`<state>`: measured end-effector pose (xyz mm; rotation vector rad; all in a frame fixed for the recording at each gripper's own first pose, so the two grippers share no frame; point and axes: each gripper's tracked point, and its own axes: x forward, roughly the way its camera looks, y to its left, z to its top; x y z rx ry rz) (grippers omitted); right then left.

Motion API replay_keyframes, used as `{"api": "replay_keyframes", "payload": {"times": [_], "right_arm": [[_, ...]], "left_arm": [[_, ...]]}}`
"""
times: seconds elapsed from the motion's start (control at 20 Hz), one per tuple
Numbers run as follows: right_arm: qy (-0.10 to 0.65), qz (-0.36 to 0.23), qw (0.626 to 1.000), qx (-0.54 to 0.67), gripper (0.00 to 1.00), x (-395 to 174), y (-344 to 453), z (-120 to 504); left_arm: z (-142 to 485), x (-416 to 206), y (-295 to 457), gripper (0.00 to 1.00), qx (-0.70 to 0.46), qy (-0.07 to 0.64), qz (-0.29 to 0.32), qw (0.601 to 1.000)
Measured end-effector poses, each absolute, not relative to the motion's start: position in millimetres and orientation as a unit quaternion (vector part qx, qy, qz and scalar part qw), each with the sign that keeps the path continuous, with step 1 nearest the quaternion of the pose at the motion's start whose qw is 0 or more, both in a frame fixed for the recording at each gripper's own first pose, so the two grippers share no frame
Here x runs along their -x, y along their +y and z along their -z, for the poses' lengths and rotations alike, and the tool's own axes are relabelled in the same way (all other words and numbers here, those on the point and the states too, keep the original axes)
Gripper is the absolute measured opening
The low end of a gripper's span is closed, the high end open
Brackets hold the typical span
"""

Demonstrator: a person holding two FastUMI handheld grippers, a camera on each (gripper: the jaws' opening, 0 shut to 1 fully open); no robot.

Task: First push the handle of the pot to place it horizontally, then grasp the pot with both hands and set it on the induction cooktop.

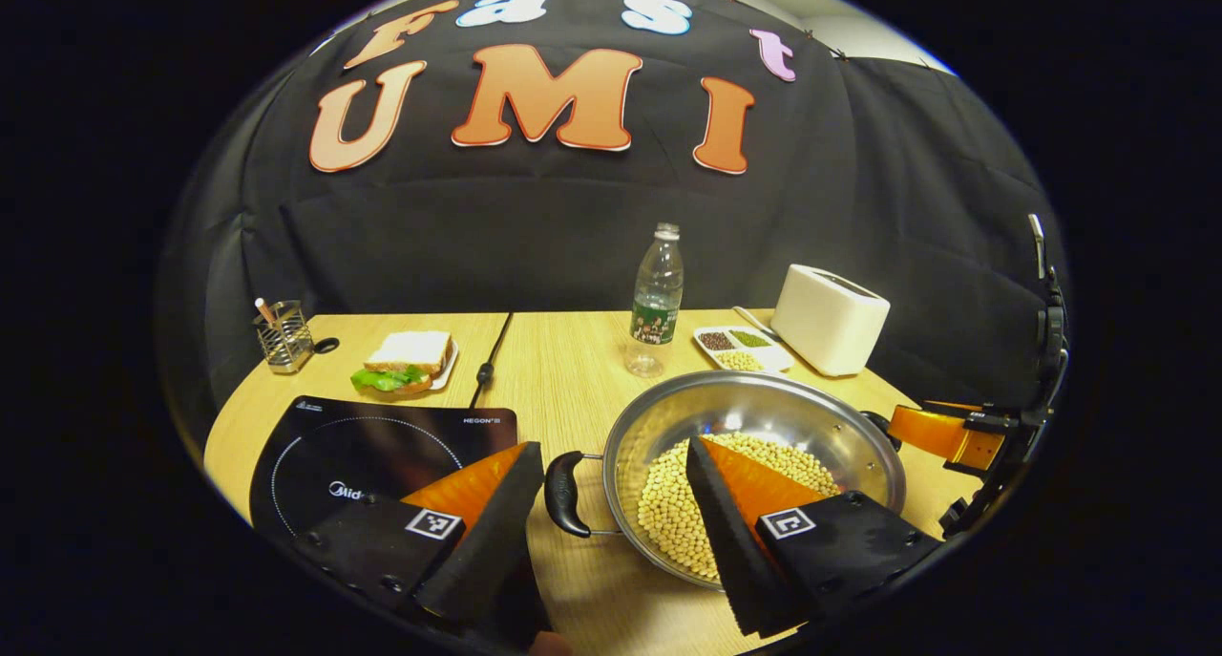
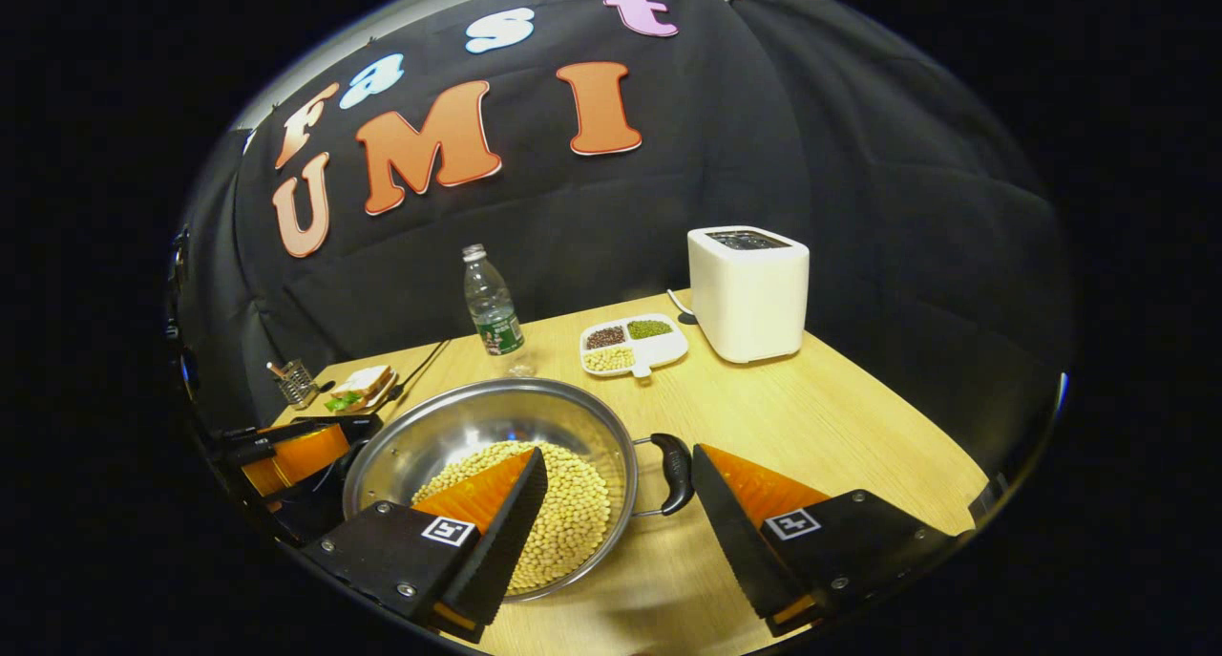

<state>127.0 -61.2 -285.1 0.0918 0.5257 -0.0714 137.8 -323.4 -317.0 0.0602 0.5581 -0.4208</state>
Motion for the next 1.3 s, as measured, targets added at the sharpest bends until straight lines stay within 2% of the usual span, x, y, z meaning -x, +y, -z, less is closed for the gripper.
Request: {"api": "replay_keyframes", "payload": {"times": [0.75, 0.85, 0.95, 1.0, 1.1, 1.25, 1.3], "right_arm": [[0.349, 0.035, 0.935, -0.057, 0.95, -150, -66, 346], [0.357, 0.044, 0.932, -0.053, 0.92, -151, -72, 351], [0.367, 0.056, 0.928, -0.048, 0.81, -151, -80, 360], [0.366, 0.050, 0.927, -0.059, 0.69, -149, -78, 358], [0.364, 0.050, 0.927, -0.072, 0.60, -152, -75, 356], [0.369, 0.061, 0.923, -0.093, 0.50, -148, -77, 356], [0.367, 0.063, 0.923, -0.095, 0.53, -147, -76, 353]], "left_arm": [[378, -153, -330, 0.98, -0.035, 0.369, 0.203, 0.906], [385, -157, -332, 0.98, -0.035, 0.383, 0.204, 0.901], [389, -161, -326, 0.98, -0.056, 0.392, 0.195, 0.897], [400, -164, -316, 0.87, -0.069, 0.405, 0.182, 0.893], [392, -160, -324, 0.66, -0.050, 0.406, 0.187, 0.893], [392, -158, -320, 0.63, -0.044, 0.410, 0.182, 0.893], [392, -155, -320, 0.59, -0.037, 0.413, 0.182, 0.891]]}}
